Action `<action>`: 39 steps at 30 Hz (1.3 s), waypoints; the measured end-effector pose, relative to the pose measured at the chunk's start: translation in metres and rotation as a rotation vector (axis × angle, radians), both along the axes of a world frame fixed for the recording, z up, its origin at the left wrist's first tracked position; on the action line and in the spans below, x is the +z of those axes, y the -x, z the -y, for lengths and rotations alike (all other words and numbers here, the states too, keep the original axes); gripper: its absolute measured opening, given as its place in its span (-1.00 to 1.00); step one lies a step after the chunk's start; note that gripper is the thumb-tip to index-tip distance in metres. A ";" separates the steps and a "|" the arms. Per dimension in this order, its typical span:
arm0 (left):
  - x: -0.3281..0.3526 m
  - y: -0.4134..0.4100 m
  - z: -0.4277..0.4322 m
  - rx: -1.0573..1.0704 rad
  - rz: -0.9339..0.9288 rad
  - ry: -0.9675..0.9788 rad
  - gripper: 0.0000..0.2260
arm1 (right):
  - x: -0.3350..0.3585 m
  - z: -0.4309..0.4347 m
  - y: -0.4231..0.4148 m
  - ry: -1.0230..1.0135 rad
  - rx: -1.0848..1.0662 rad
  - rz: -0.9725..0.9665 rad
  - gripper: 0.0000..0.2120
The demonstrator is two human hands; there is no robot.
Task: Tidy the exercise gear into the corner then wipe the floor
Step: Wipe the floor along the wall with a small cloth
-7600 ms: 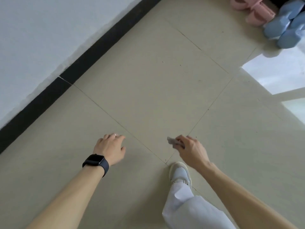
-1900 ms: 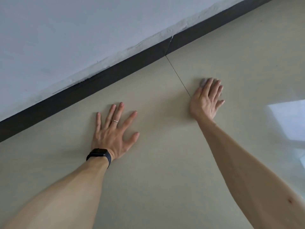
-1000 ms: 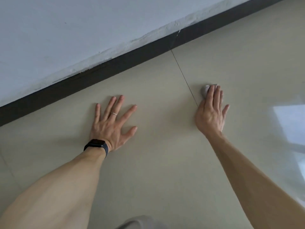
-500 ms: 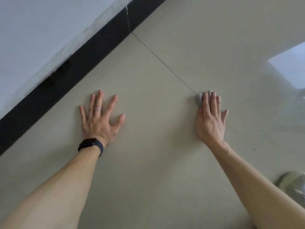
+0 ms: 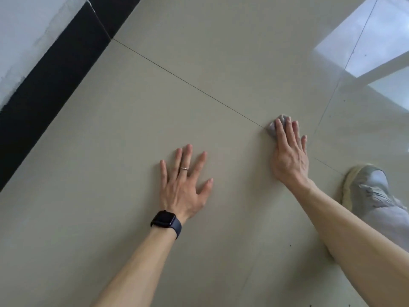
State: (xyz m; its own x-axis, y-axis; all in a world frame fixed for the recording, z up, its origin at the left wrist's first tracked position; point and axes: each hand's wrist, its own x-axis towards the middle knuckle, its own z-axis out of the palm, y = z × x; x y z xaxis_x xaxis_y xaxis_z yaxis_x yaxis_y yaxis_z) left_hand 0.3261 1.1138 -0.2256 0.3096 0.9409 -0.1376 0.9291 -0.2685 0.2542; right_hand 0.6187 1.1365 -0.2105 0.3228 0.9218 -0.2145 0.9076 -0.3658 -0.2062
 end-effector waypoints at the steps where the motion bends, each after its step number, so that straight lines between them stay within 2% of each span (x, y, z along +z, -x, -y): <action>1: -0.006 -0.006 0.002 0.013 -0.011 0.017 -0.36 | -0.003 0.021 0.012 -0.018 0.031 -0.012 -0.30; 3: -0.016 -0.004 0.000 0.039 -0.041 0.019 -0.35 | -0.008 0.079 0.047 -0.061 0.121 -0.014 -0.44; 6: -0.015 -0.006 -0.003 0.028 -0.024 0.021 -0.36 | -0.007 0.163 0.085 -0.068 0.346 -0.021 -0.50; 8: -0.015 -0.007 0.000 0.036 -0.013 0.017 -0.35 | -0.001 0.181 0.083 -0.012 0.544 -0.068 -0.52; 9: -0.014 -0.007 0.000 0.037 -0.010 0.026 -0.35 | 0.000 0.172 0.068 0.001 0.568 -0.078 -0.52; 11: -0.013 -0.005 0.000 0.031 -0.015 0.053 -0.36 | 0.000 0.133 0.037 0.039 0.431 -0.026 -0.47; 14: -0.013 -0.008 -0.002 0.023 -0.019 0.061 -0.36 | 0.008 0.061 0.002 0.100 0.003 -0.033 -0.43; 15: -0.013 -0.009 -0.003 0.017 -0.013 0.062 -0.36 | 0.008 0.050 0.006 0.104 -0.068 -0.062 -0.43; 17: -0.012 -0.006 -0.002 -0.028 0.043 0.061 -0.37 | 0.005 0.059 0.043 0.083 -0.050 -0.040 -0.42; 18: -0.010 0.000 0.000 -0.065 0.080 0.058 -0.38 | 0.003 0.078 0.070 0.058 0.040 -0.019 -0.42; 20: -0.006 0.022 0.004 -0.103 0.103 0.017 -0.40 | 0.003 0.130 0.123 0.043 0.357 -0.037 -0.44; 22: -0.002 0.062 0.011 0.005 0.058 -0.022 -0.41 | 0.007 0.160 0.143 0.053 0.773 -0.099 -0.48; 23: -0.001 0.091 0.017 0.095 0.021 -0.025 -0.41 | 0.008 0.151 0.136 0.056 0.930 -0.139 -0.50; 24: 0.000 0.121 0.022 0.180 -0.011 -0.017 -0.39 | 0.007 0.133 0.126 0.049 1.000 -0.128 -0.51; 25: -0.001 0.150 0.028 0.248 -0.037 -0.003 -0.38 | 0.005 0.112 0.117 0.030 0.972 -0.084 -0.51; 26: -0.001 0.180 0.034 0.306 -0.068 0.012 -0.37 | 0.004 0.086 0.112 0.005 0.851 -0.044 -0.50; 29: -0.004 0.232 0.045 0.381 -0.125 0.064 -0.33 | 0.004 0.015 0.121 0.053 0.243 -0.056 -0.45; 30: -0.006 0.235 0.046 0.386 -0.128 0.066 -0.33 | 0.002 0.007 0.134 0.074 0.102 -0.081 -0.43; 31: -0.007 0.235 0.049 0.394 -0.126 0.066 -0.33 | 0.001 0.009 0.155 0.083 0.062 -0.076 -0.41; 32: -0.008 0.235 0.049 0.399 -0.117 0.067 -0.34 | -0.002 0.021 0.175 0.066 0.111 -0.046 -0.40; 33: -0.009 0.235 0.049 0.403 -0.104 0.070 -0.34 | -0.002 0.039 0.196 0.034 0.252 -0.030 -0.40; 36: -0.007 0.236 0.051 0.412 -0.081 0.065 -0.35 | 0.002 0.097 0.230 0.041 0.956 -0.087 -0.46; 38: -0.005 0.238 0.051 0.429 -0.067 0.062 -0.35 | 0.003 0.068 0.221 0.045 1.285 -0.135 -0.48; 39: -0.005 0.238 0.050 0.431 -0.057 0.060 -0.35 | 0.002 0.042 0.214 0.027 1.317 -0.104 -0.49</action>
State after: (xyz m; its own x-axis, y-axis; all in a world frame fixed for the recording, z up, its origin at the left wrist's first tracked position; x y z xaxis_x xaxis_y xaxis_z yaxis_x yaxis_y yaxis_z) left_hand 0.0884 1.0637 -0.2305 -0.1190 0.9721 -0.2019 0.9660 0.1604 0.2028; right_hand 0.4046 1.0948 -0.2081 -0.8247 0.5263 -0.2071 0.5656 0.7672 -0.3027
